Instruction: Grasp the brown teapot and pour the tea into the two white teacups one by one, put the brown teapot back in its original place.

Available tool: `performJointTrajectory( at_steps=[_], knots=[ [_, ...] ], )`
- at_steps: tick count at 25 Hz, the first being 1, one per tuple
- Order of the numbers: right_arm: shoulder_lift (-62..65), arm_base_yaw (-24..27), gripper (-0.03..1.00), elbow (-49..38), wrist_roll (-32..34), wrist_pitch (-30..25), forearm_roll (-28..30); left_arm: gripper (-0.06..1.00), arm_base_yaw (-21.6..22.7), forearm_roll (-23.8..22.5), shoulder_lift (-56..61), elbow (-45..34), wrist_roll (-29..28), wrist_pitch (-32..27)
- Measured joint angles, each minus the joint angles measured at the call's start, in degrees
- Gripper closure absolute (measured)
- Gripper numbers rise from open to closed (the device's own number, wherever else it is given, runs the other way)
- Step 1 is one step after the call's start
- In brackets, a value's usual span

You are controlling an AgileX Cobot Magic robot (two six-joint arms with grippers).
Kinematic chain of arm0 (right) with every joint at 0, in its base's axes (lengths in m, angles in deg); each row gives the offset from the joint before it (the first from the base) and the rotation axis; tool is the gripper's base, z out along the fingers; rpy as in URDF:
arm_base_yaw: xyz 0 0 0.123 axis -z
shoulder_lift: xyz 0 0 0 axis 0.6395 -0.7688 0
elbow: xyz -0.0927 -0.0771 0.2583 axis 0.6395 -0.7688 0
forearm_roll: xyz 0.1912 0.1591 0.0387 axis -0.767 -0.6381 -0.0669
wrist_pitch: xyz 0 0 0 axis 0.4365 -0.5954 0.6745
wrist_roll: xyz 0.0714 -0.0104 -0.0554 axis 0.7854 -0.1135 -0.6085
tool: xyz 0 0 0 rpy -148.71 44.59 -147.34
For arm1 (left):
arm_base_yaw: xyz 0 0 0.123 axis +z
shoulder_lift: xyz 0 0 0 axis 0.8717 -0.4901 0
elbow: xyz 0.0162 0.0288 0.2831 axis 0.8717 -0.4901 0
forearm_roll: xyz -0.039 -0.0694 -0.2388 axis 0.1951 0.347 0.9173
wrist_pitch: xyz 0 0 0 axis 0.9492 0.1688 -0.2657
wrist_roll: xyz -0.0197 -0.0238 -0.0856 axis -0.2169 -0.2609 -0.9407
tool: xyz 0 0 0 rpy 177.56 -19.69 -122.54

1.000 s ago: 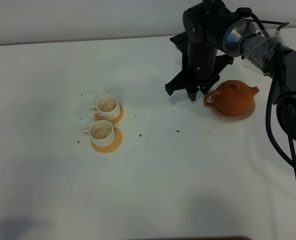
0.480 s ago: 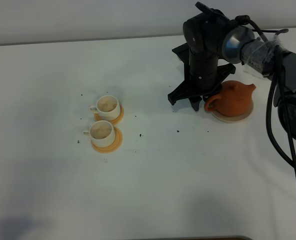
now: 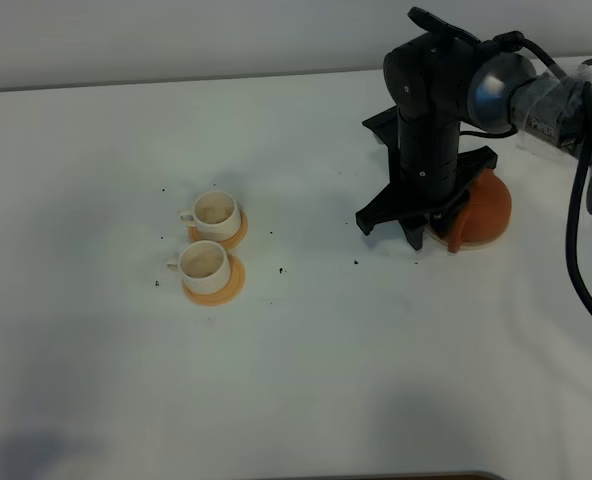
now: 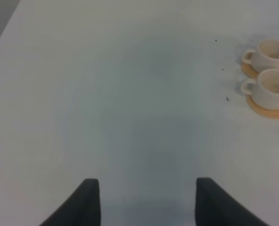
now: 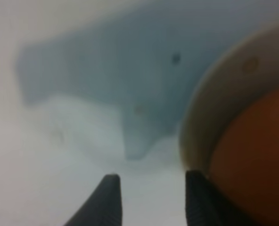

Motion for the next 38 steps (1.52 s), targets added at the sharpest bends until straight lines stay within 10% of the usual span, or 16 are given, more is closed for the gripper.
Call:
performJointTrajectory(
  at_steps=[38],
  knots=[
    [5.12,-1.13,0.65,-8.95,-0.24,-0.21,0.55,0.49,0.00,0.00,0.00,0.00,0.11,0.00]
  ],
)
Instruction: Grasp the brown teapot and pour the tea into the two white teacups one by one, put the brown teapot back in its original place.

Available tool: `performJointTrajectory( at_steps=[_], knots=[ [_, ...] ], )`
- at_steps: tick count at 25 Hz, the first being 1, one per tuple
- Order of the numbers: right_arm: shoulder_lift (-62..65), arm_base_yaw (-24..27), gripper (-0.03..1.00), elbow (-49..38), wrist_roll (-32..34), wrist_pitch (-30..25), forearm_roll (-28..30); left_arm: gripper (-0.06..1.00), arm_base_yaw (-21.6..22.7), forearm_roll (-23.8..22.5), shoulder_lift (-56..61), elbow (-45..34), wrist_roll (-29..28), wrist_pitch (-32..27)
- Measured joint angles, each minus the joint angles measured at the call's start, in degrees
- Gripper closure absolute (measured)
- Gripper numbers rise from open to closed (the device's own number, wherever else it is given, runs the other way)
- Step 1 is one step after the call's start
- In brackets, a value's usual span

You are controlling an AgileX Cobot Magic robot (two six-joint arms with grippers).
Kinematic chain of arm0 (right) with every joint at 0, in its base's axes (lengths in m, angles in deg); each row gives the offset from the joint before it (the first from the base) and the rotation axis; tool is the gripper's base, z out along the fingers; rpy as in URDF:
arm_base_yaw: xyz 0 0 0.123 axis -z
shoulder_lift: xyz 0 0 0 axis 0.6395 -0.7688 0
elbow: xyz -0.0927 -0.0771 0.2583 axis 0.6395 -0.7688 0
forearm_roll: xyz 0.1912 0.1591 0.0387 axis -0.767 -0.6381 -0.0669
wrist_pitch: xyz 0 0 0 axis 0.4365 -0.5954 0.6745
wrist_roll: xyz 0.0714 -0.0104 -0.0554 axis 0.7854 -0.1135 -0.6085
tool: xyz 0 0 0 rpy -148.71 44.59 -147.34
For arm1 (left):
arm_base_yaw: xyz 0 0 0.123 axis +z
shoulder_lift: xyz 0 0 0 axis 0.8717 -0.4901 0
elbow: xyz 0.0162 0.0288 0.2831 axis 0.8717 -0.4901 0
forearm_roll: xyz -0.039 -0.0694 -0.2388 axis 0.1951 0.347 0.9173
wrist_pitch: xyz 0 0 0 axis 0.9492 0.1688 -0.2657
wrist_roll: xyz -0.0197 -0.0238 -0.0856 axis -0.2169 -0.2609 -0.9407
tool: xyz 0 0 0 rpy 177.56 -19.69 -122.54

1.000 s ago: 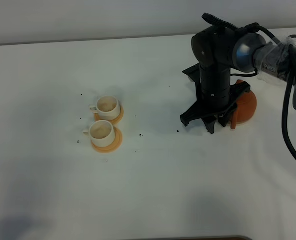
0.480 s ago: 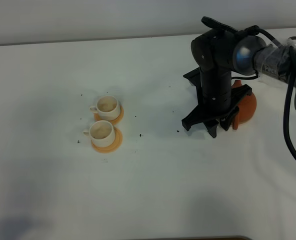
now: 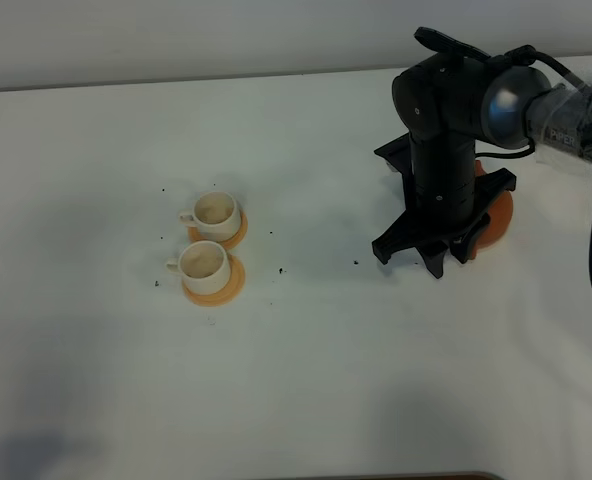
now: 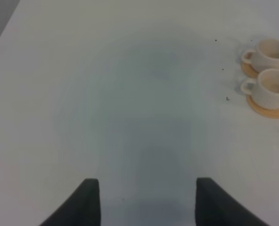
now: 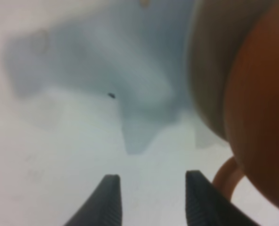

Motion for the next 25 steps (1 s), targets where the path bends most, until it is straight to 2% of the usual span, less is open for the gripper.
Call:
performJointTrajectory(
  at_steps=[7,13,20,25],
  knots=[
    [5.35,-1.62,0.65,0.08,-1.22,0.00,-4.09,0.49,0.00,0.00,0.00,0.00,0.00,0.00],
    [9.39,-0.89,0.65,0.71,4.06,0.05,-3.89,0.49,0.00,0.00,0.00,0.00,-0.05,0.00],
    [9.65,4.43,0.65,0.75,12.12,0.05,-5.98,0.49,0.00,0.00,0.00,0.00,-0.05,0.00],
    [9.65,6.94,0.65,0.75,14.42,0.05,-6.79,0.49,0.00,0.00,0.00,0.00,-0.05,0.00]
  ],
)
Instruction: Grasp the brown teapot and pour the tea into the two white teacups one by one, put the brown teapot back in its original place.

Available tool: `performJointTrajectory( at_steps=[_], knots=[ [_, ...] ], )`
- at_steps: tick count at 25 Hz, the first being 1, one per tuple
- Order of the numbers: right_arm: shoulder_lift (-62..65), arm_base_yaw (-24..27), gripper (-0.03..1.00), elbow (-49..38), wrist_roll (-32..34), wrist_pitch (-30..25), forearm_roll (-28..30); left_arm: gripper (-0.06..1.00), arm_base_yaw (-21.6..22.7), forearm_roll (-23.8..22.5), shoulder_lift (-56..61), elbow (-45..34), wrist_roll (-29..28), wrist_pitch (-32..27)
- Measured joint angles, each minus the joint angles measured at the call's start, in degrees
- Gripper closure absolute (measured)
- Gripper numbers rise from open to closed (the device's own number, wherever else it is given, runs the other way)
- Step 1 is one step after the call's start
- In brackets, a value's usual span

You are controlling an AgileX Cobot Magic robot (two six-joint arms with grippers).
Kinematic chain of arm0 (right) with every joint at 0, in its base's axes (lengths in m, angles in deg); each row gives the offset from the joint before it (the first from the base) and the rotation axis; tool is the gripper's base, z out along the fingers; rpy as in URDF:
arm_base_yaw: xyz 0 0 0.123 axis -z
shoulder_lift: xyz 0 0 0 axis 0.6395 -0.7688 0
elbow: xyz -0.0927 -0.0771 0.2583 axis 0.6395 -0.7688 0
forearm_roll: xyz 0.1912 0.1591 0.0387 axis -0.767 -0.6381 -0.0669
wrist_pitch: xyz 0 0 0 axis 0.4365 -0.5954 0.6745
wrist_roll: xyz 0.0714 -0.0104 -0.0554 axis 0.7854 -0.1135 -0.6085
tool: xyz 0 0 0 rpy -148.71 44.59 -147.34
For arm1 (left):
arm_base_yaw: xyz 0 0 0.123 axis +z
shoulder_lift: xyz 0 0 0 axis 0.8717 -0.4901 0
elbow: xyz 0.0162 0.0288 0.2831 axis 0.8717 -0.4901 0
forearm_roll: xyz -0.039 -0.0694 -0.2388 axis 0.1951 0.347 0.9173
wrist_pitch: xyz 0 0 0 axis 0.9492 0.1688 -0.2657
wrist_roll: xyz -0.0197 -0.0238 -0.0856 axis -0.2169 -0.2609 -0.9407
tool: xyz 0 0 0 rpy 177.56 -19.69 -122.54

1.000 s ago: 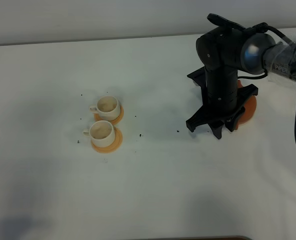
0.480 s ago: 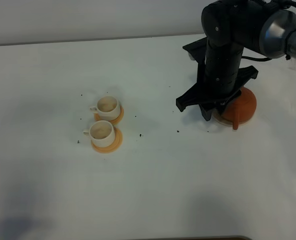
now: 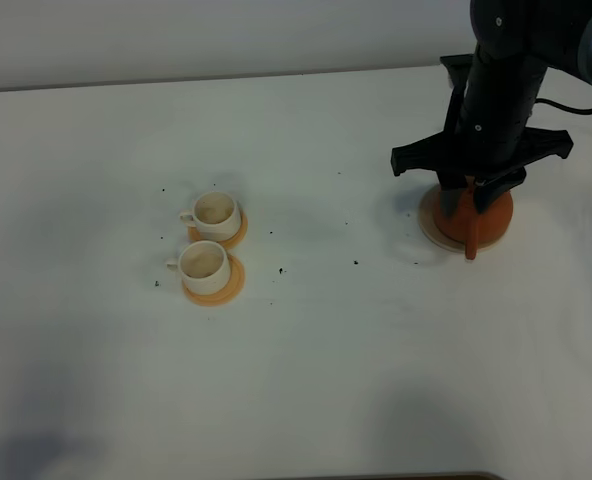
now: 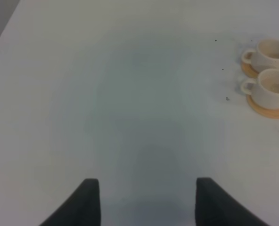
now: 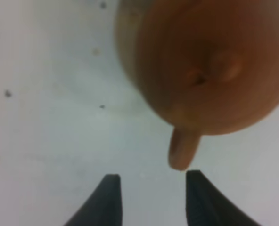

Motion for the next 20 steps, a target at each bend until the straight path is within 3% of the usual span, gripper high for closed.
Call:
performJointTrajectory(
  at_steps=[20],
  knots=[
    [-4.22,1.67,0.65,-0.11,3.23,-0.05,-0.01,0.49,0.00,0.00,0.00,0.00,-0.02,0.00]
  ],
)
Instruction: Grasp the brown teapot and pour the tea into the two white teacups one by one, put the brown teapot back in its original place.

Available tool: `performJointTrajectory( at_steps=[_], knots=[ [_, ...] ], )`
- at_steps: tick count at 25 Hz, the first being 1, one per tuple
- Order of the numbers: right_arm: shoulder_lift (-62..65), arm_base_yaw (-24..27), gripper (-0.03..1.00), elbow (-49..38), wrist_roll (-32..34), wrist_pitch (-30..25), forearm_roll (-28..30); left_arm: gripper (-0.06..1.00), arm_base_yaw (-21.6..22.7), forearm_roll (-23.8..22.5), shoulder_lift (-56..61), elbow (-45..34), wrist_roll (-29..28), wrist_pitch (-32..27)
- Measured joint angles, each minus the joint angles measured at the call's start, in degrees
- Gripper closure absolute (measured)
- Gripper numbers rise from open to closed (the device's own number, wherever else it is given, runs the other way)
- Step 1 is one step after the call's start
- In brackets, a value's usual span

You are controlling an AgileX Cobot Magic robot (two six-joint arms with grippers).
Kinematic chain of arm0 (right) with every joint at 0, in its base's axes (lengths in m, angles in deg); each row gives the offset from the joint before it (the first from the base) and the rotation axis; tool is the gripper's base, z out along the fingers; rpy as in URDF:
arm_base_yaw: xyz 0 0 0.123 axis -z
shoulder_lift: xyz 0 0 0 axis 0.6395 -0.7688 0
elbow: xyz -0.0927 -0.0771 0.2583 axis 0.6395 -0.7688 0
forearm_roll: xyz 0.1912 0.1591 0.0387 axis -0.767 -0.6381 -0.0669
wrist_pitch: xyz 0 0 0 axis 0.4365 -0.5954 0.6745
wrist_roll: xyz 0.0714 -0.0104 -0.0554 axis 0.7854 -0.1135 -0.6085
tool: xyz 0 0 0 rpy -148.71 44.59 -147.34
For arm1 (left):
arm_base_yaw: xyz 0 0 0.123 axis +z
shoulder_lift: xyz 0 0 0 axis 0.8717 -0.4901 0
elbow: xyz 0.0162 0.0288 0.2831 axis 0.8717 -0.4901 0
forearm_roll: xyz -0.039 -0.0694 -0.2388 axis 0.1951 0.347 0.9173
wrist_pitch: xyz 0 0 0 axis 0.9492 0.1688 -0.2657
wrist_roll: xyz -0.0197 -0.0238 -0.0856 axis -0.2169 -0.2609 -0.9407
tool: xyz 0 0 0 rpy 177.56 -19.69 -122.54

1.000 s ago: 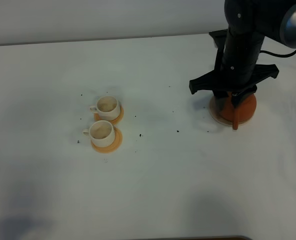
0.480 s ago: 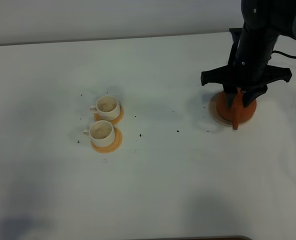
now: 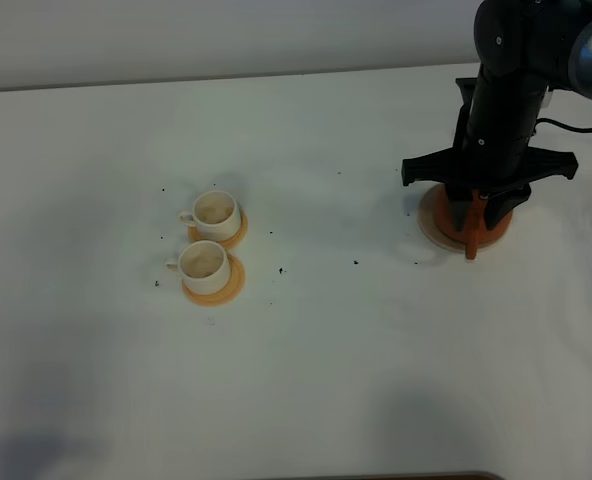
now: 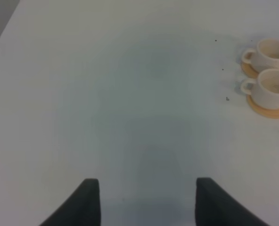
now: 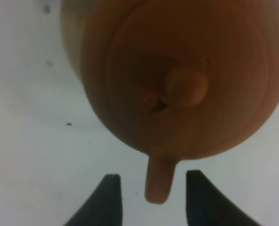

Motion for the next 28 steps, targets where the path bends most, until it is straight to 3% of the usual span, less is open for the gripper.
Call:
performJointTrajectory(
  at_steps=[7,20,28],
  knots=[
    [0.00,0.04,0.65,-0.14,0.00,0.01,2.00,0.49,0.00,0.00,0.00,0.00,0.00,0.00],
    [-2.38,0.04,0.65,-0.18,-0.05,-0.26,0.04,0.49,0.00,0.00,0.00,0.00,0.05,0.00],
    [-2.38,0.04,0.73,-0.18,-0.22,-0.52,1.86,0.49,0.00,0.00,0.00,0.00,0.05,0.00]
  ],
)
